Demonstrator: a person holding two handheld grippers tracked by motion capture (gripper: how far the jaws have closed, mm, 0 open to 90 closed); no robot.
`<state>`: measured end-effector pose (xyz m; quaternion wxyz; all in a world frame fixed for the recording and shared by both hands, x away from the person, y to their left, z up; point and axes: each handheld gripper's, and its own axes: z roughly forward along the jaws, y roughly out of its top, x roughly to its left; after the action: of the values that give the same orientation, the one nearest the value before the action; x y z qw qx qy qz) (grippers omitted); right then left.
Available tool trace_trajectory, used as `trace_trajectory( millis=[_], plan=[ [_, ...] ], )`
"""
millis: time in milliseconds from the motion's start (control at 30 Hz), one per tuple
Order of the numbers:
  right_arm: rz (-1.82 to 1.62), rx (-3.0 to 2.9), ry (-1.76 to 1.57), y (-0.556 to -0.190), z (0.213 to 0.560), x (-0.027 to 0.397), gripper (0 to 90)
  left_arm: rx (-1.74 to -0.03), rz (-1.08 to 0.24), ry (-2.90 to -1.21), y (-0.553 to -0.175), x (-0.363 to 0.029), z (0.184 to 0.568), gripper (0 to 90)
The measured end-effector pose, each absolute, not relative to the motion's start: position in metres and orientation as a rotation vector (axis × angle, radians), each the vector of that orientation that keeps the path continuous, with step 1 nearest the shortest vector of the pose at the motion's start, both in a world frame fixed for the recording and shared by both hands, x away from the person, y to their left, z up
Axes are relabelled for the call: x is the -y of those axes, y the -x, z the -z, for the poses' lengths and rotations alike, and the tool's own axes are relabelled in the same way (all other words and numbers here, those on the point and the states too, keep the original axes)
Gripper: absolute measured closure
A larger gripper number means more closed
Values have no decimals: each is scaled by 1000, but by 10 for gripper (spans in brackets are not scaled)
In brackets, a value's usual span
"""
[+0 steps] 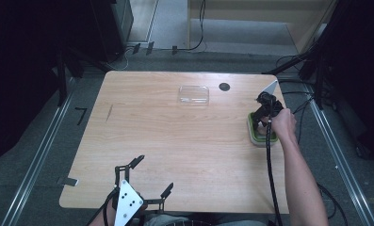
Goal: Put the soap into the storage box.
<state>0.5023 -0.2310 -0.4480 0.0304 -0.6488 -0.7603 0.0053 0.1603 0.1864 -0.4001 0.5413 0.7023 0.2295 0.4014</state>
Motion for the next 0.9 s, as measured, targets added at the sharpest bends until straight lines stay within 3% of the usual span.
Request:
trace_trajectory(
  millis=[700, 833, 900],
  plan=[
    [-27, 2373, 1999, -499, 447, 229, 300, -545, -956, -1671, -160, -187, 400, 0],
    [-17, 2380, 2000, -497, 443, 228, 255, -541, -957, -1675, -160, -186, 400, 0],
    [-4, 2393, 1987, -494, 439, 229, 183, -542, -956, -1674, -160, -186, 400, 0]
  ],
)
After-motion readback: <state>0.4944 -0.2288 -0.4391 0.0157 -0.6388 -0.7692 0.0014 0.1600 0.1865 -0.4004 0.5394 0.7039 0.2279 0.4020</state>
